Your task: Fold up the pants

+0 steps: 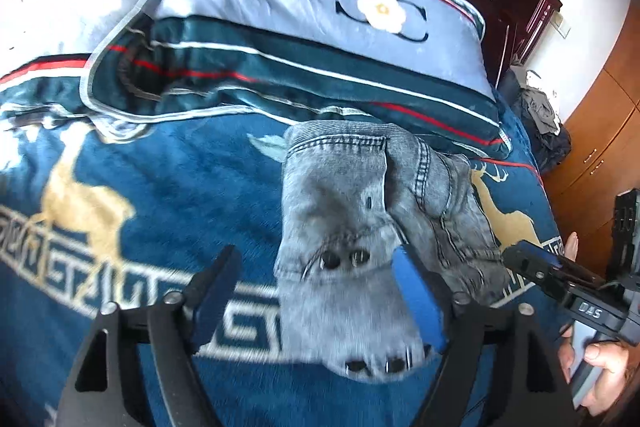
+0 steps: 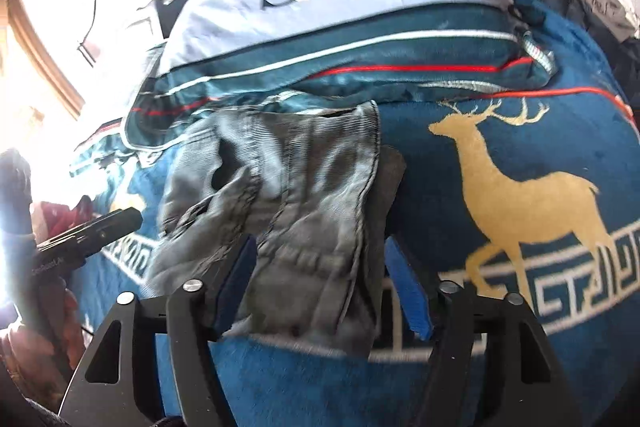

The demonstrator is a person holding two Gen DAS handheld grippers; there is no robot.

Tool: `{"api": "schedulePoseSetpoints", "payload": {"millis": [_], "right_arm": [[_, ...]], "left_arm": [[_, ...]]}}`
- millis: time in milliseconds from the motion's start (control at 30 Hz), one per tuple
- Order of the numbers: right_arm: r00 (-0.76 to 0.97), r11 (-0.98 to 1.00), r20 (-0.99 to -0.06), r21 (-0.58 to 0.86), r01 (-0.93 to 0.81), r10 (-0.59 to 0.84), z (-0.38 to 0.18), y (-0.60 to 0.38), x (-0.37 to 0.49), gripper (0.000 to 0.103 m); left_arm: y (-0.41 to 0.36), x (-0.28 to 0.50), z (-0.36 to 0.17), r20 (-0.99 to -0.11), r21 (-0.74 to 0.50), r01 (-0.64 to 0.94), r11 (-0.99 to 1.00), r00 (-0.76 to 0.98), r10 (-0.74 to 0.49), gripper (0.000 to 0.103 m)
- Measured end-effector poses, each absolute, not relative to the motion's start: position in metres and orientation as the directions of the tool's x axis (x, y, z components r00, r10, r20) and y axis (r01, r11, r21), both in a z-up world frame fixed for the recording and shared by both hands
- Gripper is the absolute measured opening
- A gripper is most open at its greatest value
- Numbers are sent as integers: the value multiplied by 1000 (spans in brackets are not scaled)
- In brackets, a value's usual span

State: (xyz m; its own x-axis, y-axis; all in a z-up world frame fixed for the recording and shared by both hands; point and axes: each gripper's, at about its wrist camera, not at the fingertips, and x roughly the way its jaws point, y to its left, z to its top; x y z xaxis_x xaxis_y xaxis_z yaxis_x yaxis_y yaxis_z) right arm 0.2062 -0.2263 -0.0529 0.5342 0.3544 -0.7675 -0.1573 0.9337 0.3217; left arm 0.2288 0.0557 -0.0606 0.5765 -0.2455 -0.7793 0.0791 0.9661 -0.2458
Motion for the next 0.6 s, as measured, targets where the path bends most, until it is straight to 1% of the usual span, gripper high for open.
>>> {"api": "schedulePoseSetpoints", "payload": {"millis": [67,233,300,367,533,600], "right_arm": [[553,935,-756,317,-158,350,-46,-224,188,75],[537,934,-765,313,-171,355,-46,-214,156,75],[527,933,-771,315,-172,357,-51,-211,138,76],[521,932,-774,318,-171,360,-54,-211,124,76],[520,929,-772,335,-157,366,-56,-209,92,76],[527,932,-771,331,-147,357,-54,-210,82,78]], "left_arm": [[57,213,-57,-780,-224,64,973,587,-218,87],[55,182,-56,-809,-194,48,980,557,-188,88],[55,166,-55,-811,-193,49,980,554,-187,94],[53,154,-53,-810,-175,52,983,560,-174,96],[45,128,-45,-809,-142,65,988,567,-154,97],[42,119,-39,-800,-120,67,990,584,-137,102]]}}
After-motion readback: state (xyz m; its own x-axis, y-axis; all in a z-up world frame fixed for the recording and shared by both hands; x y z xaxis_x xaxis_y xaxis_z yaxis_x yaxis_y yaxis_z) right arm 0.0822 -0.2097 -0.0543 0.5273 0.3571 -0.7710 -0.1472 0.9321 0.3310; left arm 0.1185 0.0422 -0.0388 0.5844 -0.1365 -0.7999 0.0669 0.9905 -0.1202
